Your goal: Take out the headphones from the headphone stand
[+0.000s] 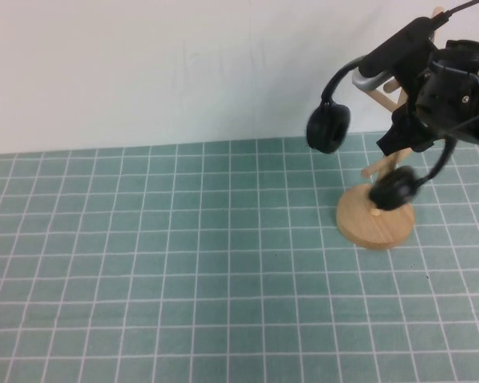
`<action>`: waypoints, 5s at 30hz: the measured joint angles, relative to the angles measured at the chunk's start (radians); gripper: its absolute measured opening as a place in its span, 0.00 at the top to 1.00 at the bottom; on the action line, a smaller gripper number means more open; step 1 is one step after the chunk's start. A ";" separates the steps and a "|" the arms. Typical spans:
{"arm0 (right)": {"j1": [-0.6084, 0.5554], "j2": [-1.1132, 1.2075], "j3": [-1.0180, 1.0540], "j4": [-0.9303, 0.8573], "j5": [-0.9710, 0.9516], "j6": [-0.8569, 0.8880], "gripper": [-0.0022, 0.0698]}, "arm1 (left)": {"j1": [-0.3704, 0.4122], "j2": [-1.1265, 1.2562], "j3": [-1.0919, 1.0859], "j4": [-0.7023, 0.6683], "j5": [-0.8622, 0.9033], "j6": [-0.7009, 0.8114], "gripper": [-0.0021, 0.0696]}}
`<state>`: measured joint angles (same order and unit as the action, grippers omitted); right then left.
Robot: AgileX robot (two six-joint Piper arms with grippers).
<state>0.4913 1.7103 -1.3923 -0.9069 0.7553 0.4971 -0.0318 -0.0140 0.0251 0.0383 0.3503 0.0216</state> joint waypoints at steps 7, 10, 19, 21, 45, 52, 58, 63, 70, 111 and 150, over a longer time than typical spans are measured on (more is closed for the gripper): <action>0.018 -0.029 0.000 0.019 0.026 -0.002 0.72 | 0.000 0.000 0.000 0.000 0.000 0.000 0.98; 0.029 -0.049 0.000 0.019 0.052 -0.002 0.81 | 0.000 0.000 0.000 0.000 0.000 0.000 0.98; 0.083 -0.151 0.000 0.014 0.166 -0.002 0.98 | 0.000 0.000 0.000 0.000 0.000 0.000 0.98; 0.104 -0.178 0.000 0.014 0.209 -0.002 0.98 | 0.000 0.000 0.000 0.000 0.000 0.000 0.98; 0.338 0.142 -0.125 0.722 0.238 -0.372 0.98 | 0.000 0.000 0.000 0.000 0.000 0.000 0.98; 0.294 0.345 -0.237 0.787 0.246 -0.396 0.98 | 0.000 0.000 0.000 0.000 0.000 0.000 0.98; 0.263 0.414 -0.269 0.794 0.198 -0.396 0.98 | 0.000 0.000 0.000 0.000 0.000 0.000 0.98; 0.261 0.425 -0.269 0.781 0.174 -0.380 0.80 | 0.000 0.000 0.000 0.000 0.000 0.000 0.98; 0.276 0.390 -0.266 0.753 0.172 -0.323 0.51 | 0.000 0.000 0.000 0.000 0.000 0.000 0.98; 0.254 -0.685 0.162 0.613 0.225 -0.236 0.98 | 0.000 0.000 0.000 0.000 0.000 0.000 0.98; -0.570 -1.748 1.413 0.738 -0.505 -0.314 0.98 | 0.000 0.000 0.000 0.000 0.000 0.000 0.98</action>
<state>-0.0784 -0.0375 0.0208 -0.1691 0.2500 0.1833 -0.0318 -0.0140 0.0251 0.0383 0.3503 0.0216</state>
